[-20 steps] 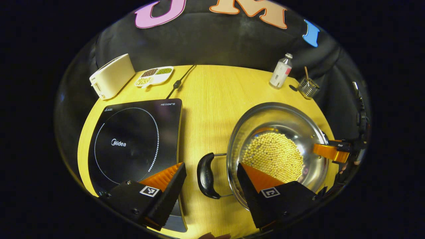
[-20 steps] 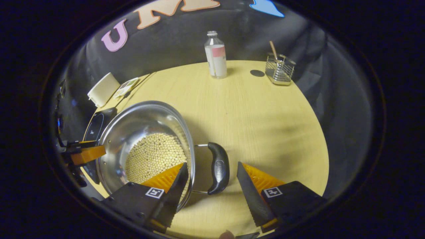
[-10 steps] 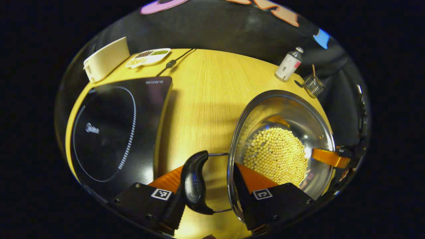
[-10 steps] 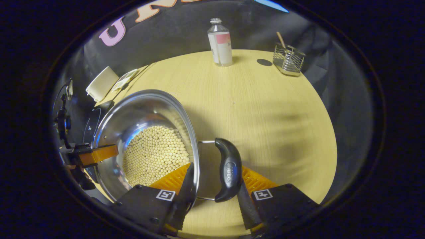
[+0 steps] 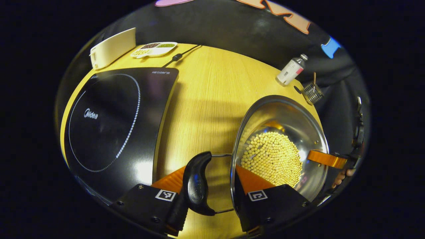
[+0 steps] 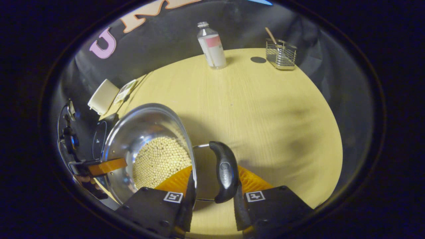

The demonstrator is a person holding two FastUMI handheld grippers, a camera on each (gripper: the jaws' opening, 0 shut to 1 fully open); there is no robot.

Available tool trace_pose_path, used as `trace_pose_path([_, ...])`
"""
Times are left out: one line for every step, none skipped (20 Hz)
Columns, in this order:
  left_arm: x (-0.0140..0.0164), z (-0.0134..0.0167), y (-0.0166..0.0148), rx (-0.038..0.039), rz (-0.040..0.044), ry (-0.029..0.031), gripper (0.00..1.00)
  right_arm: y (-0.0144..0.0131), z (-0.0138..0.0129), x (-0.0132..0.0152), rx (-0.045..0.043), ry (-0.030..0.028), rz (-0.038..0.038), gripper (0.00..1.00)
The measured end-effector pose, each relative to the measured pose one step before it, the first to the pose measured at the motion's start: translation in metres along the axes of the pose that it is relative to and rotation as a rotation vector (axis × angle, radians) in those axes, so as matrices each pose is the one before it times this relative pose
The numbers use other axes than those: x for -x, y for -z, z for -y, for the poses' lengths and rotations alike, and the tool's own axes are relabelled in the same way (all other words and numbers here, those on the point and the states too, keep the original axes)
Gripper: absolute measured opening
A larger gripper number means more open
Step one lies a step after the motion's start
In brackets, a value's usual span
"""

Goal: First push the handle of the pot to place it horizontally, then grasp the pot with both hands and set it on the induction cooktop.

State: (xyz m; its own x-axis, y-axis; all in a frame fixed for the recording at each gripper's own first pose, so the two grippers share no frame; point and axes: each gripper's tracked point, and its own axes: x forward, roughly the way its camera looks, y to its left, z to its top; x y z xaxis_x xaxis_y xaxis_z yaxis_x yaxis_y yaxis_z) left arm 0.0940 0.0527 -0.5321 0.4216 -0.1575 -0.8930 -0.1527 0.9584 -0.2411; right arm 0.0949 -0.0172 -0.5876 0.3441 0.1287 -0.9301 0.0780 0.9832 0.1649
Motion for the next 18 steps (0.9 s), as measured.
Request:
trace_pose_path([0.00423,0.00087,-0.00104,-0.00093,0.00925,-0.0003,0.64,-0.00156,-0.00012,0.00395,-0.00013,-0.00237,0.00681,0.49])
trace_pose_path([0.00753,-0.00052,-0.00301,-0.00445,0.01614,-0.00238,0.64,0.00138,-0.00216,0.00458,0.00171,-0.00339,0.00506,0.49])
trace_pose_path([0.00638,0.00071,-0.00379,-0.0126,0.02098,-0.0043,0.66,0.00056,-0.0034,0.00651,-0.00071,-0.00484,0.00387,0.49])
trace_pose_path([0.00704,-0.00325,-0.00474,-0.0103,0.01474,-0.00352,0.65,0.00025,-0.0048,0.00699,-0.00613,-0.00881,0.00633,0.49])
trace_pose_path([0.00561,-0.00283,-0.00379,-0.00471,0.01113,-0.00478,0.64,-0.00078,-0.00529,0.00312,-0.00544,-0.00801,0.00452,0.49])
trace_pose_path([0.00644,-0.0047,-0.00388,0.00073,0.00999,-0.00828,0.65,0.00029,-0.00885,0.00304,-0.00256,-0.011,0.00448,0.49])
trace_pose_path([0.00784,-0.0067,-0.00463,0.00058,0.01403,-0.00867,0.65,-0.00055,-0.00943,0.00151,-0.00027,-0.0133,0.00286,0.49])
trace_pose_path([0.00953,-0.00812,-0.00531,0.00201,0.01242,-0.01108,0.64,0.00011,-0.01136,0.00038,-0.00539,-0.01522,0.00287,0.53])
trace_pose_path([0.00785,-0.00985,-0.00492,-0.00017,0.01271,-0.01106,0.65,-0.00036,-0.01216,-0.00019,-0.00483,-0.01731,0.0034,0.53])
trace_pose_path([0.00877,-0.01125,-0.00597,-0.00084,0.00808,-0.01262,0.65,0.00021,-0.01493,-0.00056,-0.00447,-0.01683,0.00463,0.53])
trace_pose_path([0.00799,-0.011,-0.00753,-0.00648,0.01417,-0.01096,0.64,-0.00031,-0.0143,-0.00177,-0.00201,-0.01663,0.00354,0.53])
trace_pose_path([0.00581,-0.01251,-0.00765,-0.0037,0.01111,-0.00859,0.63,0.00172,-0.01416,-0.00196,-0.00079,-0.01351,0.00392,0.53])
trace_pose_path([0.00466,-0.01188,-0.00633,-0.00238,0.00879,-0.00878,0.63,0.00058,-0.01371,-0.00299,-0.00446,-0.01031,-0.00052,0.49])
trace_pose_path([0.00313,-0.01455,-0.00588,-0.00365,0.00642,-0.00669,0.63,0.00124,-0.01376,-0.00398,-0.00759,-0.00523,-0.0036,0.49])
trace_pose_path([0.00134,-0.01253,-0.00496,-0.00268,0.00309,-0.00439,0.63,0.00157,-0.01319,-0.00438,-0.00633,-0.0013,-0.00178,0.49])
trace_pose_path([0.0003,-0.01273,-0.0044,-0.00387,0.00156,0.00063,0.63,0.00117,-0.01257,-0.00375,0.00244,0.00444,0.00174,0.48])
trace_pose_path([-0.00051,-0.01322,-0.00287,-0.00561,-0.00232,0.00272,0.63,0.00066,-0.01288,-0.00415,0.0048,0.01096,0.00471,0.53])
trace_pose_path([-0.00101,-0.01229,-0.00066,-0.00189,-0.00889,0.00929,0.65,-0.00036,-0.01002,-0.00334,0.00485,0.00901,0.00041,0.53])
